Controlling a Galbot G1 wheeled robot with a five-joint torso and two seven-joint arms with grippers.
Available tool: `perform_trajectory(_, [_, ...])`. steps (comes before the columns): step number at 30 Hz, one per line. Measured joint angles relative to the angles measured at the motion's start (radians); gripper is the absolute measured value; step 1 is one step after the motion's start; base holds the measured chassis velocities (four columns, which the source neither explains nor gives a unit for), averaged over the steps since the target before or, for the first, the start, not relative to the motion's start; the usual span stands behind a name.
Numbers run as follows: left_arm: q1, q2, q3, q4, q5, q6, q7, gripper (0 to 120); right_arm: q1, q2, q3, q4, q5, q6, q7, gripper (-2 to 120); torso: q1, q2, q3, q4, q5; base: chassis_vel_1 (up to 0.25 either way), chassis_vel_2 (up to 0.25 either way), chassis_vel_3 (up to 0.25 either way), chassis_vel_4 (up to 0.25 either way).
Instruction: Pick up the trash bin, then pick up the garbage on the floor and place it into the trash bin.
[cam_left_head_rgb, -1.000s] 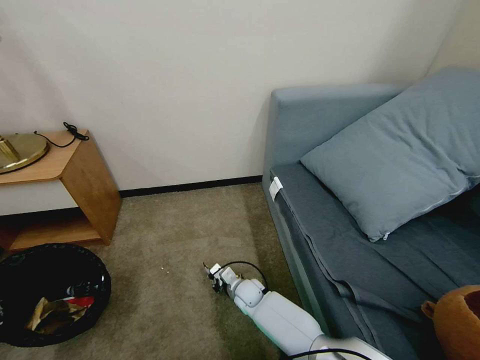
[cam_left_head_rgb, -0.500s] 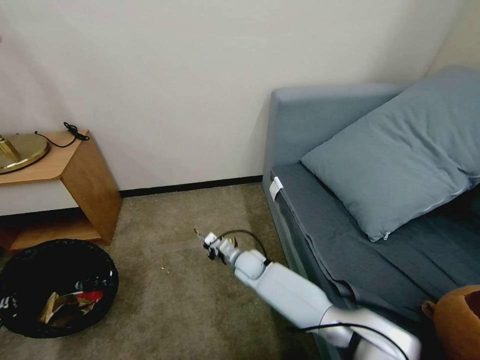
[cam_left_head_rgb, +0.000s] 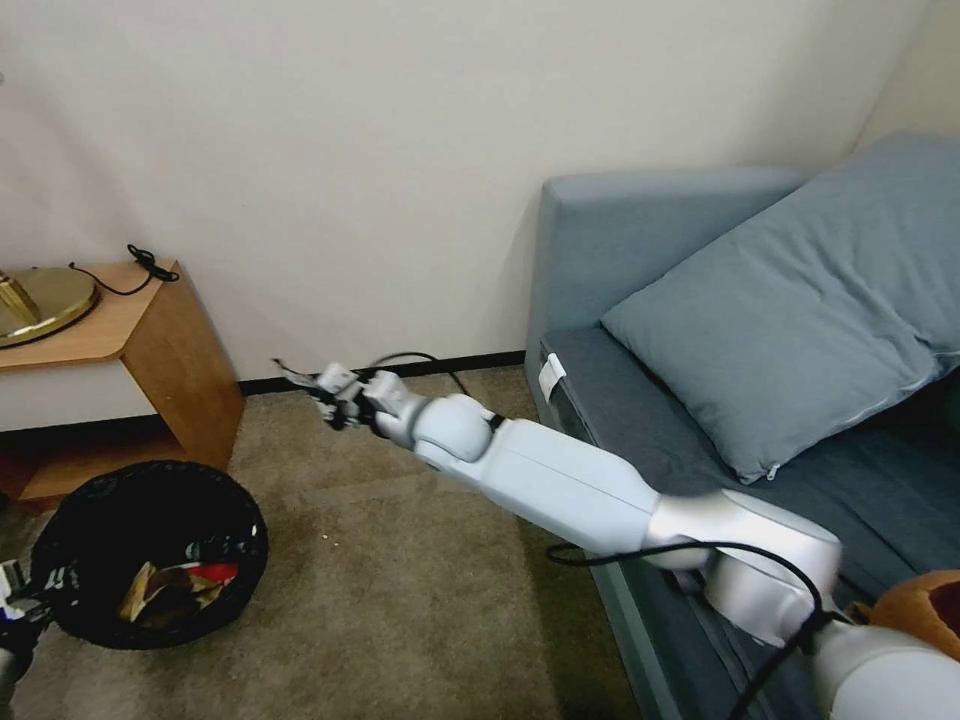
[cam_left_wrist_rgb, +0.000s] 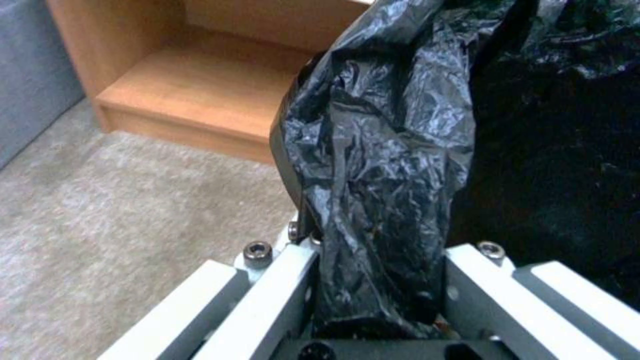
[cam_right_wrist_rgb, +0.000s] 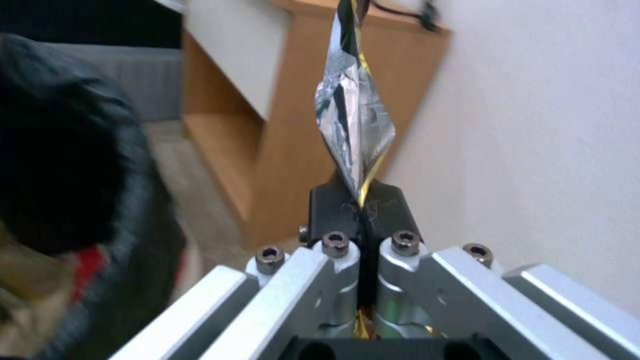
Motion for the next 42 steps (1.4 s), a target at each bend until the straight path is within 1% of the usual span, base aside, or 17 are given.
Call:
perform_trajectory(4, [0.001, 0.000, -0.001, -0.027, -0.012, 0.004, 0.000, 3, 0.002, 0.055, -0.030, -0.032, 0.002, 0.012, -0.003, 0, 0.000, 0.000, 0.000, 0.0000, 0.0000, 0.000, 0.000, 0.000, 0.000])
perform_trajectory(5, [0.001, 0.000, -0.001, -0.027, -0.012, 0.004, 0.000, 3, 0.002, 0.055, -0.030, -0.032, 0.002, 0.012, -0.003, 0, 0.000, 0.000, 0.000, 0.0000, 0.0000, 0.000, 0.000, 0.000, 0.000])
perform_trajectory(7, [-0.005, 0.003, -0.001, -0.031, -0.016, 0.005, -0.003, 3, 0.001, 0.091, -0.058, -0.048, 0.007, 0.025, -0.004, 0, 0.000, 0.000, 0.000, 0.0001, 0.0000, 0.000, 0.000, 0.000, 0.000])
perform_trajectory(9, [-0.012, 0.004, 0.000, -0.029, -0.016, 0.006, -0.003, 3, 0.001, 0.100, -0.069, -0.055, 0.009, 0.032, -0.008, 0, 0.000, 0.000, 0.000, 0.0003, 0.0000, 0.000, 0.000, 0.000, 0.000])
perform_trajectory(10, [-0.012, 0.004, 0.000, -0.029, -0.016, 0.006, -0.003, 3, 0.001, 0.100, -0.069, -0.055, 0.009, 0.032, -0.008, 0, 0.000, 0.000, 0.000, 0.0003, 0.0000, 0.000, 0.000, 0.000, 0.000])
perform_trajectory(12, [-0.028, 0.003, 0.007, -0.022, -0.014, 0.009, -0.009, 3, -0.001, 0.103, -0.088, -0.078, 0.012, 0.051, -0.018, 0, 0.000, 0.000, 0.000, -0.0005, 0.0000, 0.000, 0.000, 0.000, 0.000])
perform_trajectory(15, [-0.036, 0.000, 0.011, -0.019, -0.012, 0.011, -0.012, 3, -0.004, 0.103, -0.099, -0.086, 0.015, 0.059, -0.022, 0, 0.000, 0.000, 0.000, -0.0005, 0.0000, 0.000, 0.000, 0.000, 0.000])
perform_trajectory(18, [-0.055, -0.005, 0.024, -0.013, -0.005, 0.012, -0.019, 3, -0.013, 0.103, -0.120, -0.090, 0.019, 0.071, -0.032, 0, 0.000, 0.000, 0.000, -0.0001, 0.0000, 0.000, 0.000, 0.000, 0.000])
perform_trajectory(20, [-0.077, -0.011, 0.049, -0.004, 0.006, 0.015, -0.024, 3, -0.025, 0.102, -0.152, -0.080, 0.023, 0.091, -0.035, 0, 0.000, 0.000, 0.000, -0.0003, 0.0001, 0.000, 0.000, 0.000, 0.000])
perform_trajectory(23, [-0.082, -0.013, 0.054, -0.001, 0.011, 0.016, -0.024, 3, -0.027, 0.102, -0.162, -0.074, 0.027, 0.095, -0.035, 0, 0.000, 0.000, 0.000, -0.0003, 0.0001, 0.000, 0.000, 0.000, 0.000])
perform_trajectory(26, [-0.093, -0.023, 0.070, 0.011, 0.027, 0.016, -0.026, 3, -0.023, 0.101, -0.204, -0.069, 0.056, 0.105, -0.035, 0, 0.000, 0.000, 0.000, 0.0000, 0.0002, 0.000, 0.000, 0.000, 0.000])
perform_trajectory(31, [-0.100, -0.029, 0.078, 0.014, 0.033, 0.016, -0.025, 3, -0.014, 0.101, -0.236, -0.051, 0.081, 0.105, -0.035, 0, 0.000, 0.000, 0.000, 0.0000, 0.0003, 0.000, 0.000, 0.000, 0.000])
perform_trajectory(38, [-0.106, -0.046, 0.093, 0.002, 0.037, 0.017, -0.025, 3, -0.038, 0.100, -0.256, -0.069, 0.063, 0.110, -0.039, 0, 0.000, 0.000, 0.000, -0.0003, 0.0003, 0.000, 0.000, 0.000, 0.000])
perform_trajectory(39, [-0.106, -0.048, 0.094, 0.000, 0.039, 0.017, -0.025, 3, -0.042, 0.100, -0.257, -0.072, 0.056, 0.110, -0.033, 2, 0.000, 0.000, 0.000, -0.0002, 0.0002, 0.000, 0.000, 0.000, 0.000])
perform_trajectory(40, [-0.105, -0.051, 0.094, -0.003, 0.040, 0.018, -0.024, 3, -0.046, 0.100, -0.258, -0.076, 0.050, 0.109, -0.022, 9, 0.000, 0.000, 0.000, 0.0000, 0.0002, 0.000, 0.000, 0.000, 0.000])
perform_trajectory(41, [-0.105, -0.051, 0.094, -0.003, 0.040, 0.018, -0.024, 3, -0.046, 0.100, -0.258, -0.076, 0.050, 0.109, -0.022, 9, 0.000, 0.000, 0.000, 0.0000, 0.0002, 0.000, 0.000, 0.000, 0.000])
perform_trajectory(42, [-0.104, -0.051, 0.094, -0.005, 0.041, 0.018, -0.024, 3, -0.048, 0.100, -0.258, -0.077, 0.048, 0.109, -0.019, 12, 0.000, 0.000, 0.000, 0.0000, 0.0002, 0.000, 0.000, 0.000, 0.000])
